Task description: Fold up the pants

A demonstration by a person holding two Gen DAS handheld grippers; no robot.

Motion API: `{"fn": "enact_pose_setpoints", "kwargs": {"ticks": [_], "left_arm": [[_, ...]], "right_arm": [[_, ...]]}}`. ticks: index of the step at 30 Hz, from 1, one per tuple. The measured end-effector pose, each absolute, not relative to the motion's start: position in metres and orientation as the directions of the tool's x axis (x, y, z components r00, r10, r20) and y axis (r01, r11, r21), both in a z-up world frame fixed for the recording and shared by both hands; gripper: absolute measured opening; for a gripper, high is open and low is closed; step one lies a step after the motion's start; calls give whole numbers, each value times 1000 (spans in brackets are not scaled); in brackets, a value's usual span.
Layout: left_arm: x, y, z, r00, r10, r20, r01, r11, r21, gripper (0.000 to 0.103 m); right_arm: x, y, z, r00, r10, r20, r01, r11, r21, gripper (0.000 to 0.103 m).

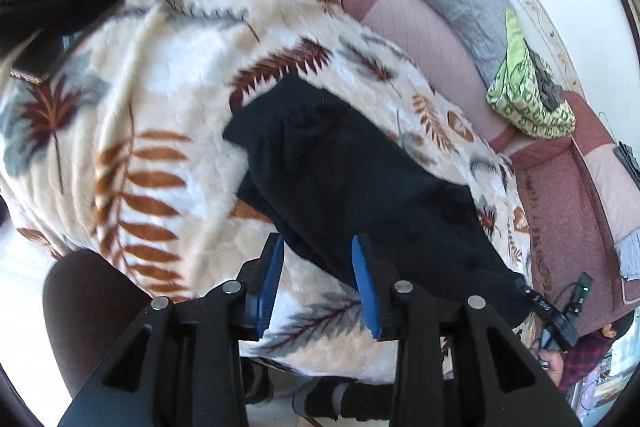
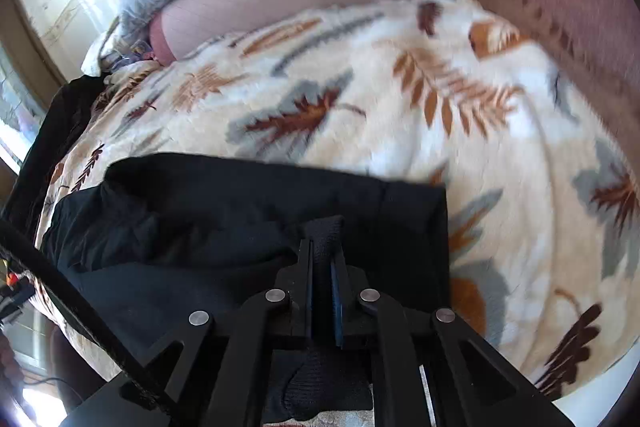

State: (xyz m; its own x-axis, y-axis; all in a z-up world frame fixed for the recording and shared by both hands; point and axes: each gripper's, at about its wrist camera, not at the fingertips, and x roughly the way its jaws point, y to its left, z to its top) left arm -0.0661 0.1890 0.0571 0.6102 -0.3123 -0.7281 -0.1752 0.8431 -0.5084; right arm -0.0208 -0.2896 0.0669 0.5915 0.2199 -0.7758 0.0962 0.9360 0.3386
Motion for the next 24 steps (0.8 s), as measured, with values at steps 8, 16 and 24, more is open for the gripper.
{"fn": "enact_pose_setpoints", "kwargs": {"ticks": [8,16,24], "left_arm": [[-51,176,66,628,-339,-700,-146,832,-535,37],[-52,185,51,603,-325,-728,-211,815,-539,40],[-41,216,48,617,-209,-759,-302,828,-473,51]], "right_arm": [[-16,-319,103,674,105,-731,159,946,283,7],[-22,-348,41,545,61,-836,279,927,249,18],[-43,-374,56,549,-59,-834,409,889,206,65]]}}
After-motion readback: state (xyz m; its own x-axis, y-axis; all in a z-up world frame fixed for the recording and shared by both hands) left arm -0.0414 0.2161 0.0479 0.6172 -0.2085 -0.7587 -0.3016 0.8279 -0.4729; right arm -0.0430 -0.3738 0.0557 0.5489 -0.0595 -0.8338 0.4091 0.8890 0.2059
